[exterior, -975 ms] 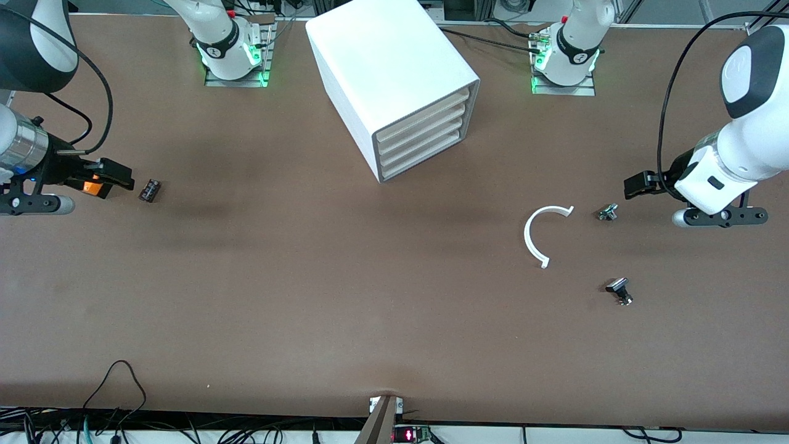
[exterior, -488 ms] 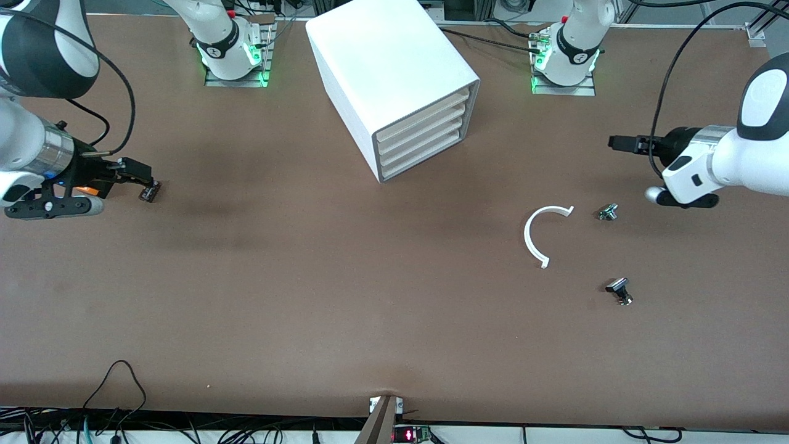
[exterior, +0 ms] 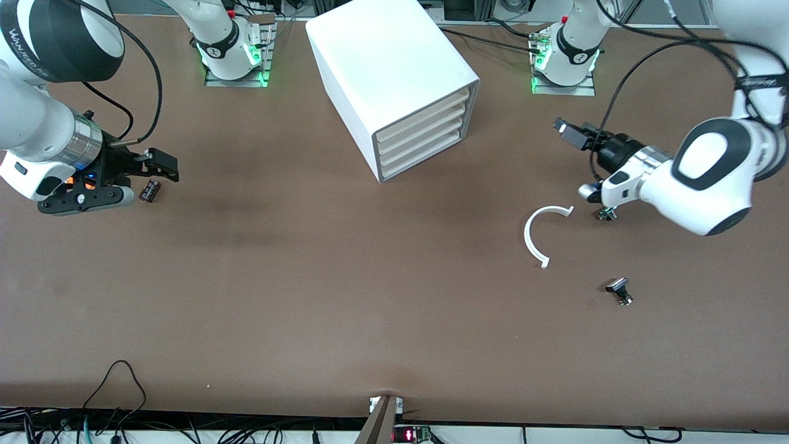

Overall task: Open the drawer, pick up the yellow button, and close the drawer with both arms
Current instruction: 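Move the left gripper toward the cabinet's lowest drawer handle, then grasp the drawer handle with the left gripper while the right gripper rises, then pull the drawer open with the left gripper while the right gripper approaches, then release the drawer with the left gripper while the right gripper reaches in, then grasp the orange-capped button in the drawer with the right gripper, then lift the button out with the right gripper while the left gripper returns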

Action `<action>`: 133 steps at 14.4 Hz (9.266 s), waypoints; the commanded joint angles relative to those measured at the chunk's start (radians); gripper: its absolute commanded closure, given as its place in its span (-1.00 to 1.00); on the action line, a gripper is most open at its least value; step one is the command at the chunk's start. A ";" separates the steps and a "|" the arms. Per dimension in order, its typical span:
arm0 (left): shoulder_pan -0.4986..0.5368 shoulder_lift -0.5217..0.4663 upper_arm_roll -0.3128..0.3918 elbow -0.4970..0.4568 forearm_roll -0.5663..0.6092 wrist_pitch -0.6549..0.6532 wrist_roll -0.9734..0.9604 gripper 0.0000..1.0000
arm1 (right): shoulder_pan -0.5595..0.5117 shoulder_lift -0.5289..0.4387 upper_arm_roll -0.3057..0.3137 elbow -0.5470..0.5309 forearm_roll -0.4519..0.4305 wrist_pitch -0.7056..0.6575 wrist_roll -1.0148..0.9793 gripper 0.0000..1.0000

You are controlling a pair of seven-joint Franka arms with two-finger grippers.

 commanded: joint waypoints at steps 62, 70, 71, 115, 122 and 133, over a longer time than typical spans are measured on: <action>-0.025 0.016 -0.018 -0.009 -0.104 0.659 0.580 -1.00 | 0.688 0.327 0.032 0.358 0.010 0.232 -0.545 -1.00; 0.028 -0.226 0.028 0.052 0.317 0.732 0.572 -1.00 | 0.720 0.405 0.030 0.427 0.010 0.233 -0.723 -1.00; 0.028 -0.259 0.027 0.051 0.369 0.757 0.572 -1.00 | 0.729 0.425 0.029 0.430 0.010 0.233 -0.733 -1.00; -0.022 -0.372 0.051 0.089 0.541 0.470 -0.178 -1.00 | 0.866 0.445 -0.072 0.440 -0.058 0.304 -0.612 0.50; -0.058 -0.290 0.045 0.118 0.537 0.472 -0.172 -1.00 | 0.741 0.362 -0.154 0.424 -0.056 0.295 -0.613 0.47; -0.151 -0.238 0.041 0.040 0.475 0.585 -0.432 -1.00 | 0.427 0.429 -0.135 0.217 -0.036 0.388 -0.567 0.47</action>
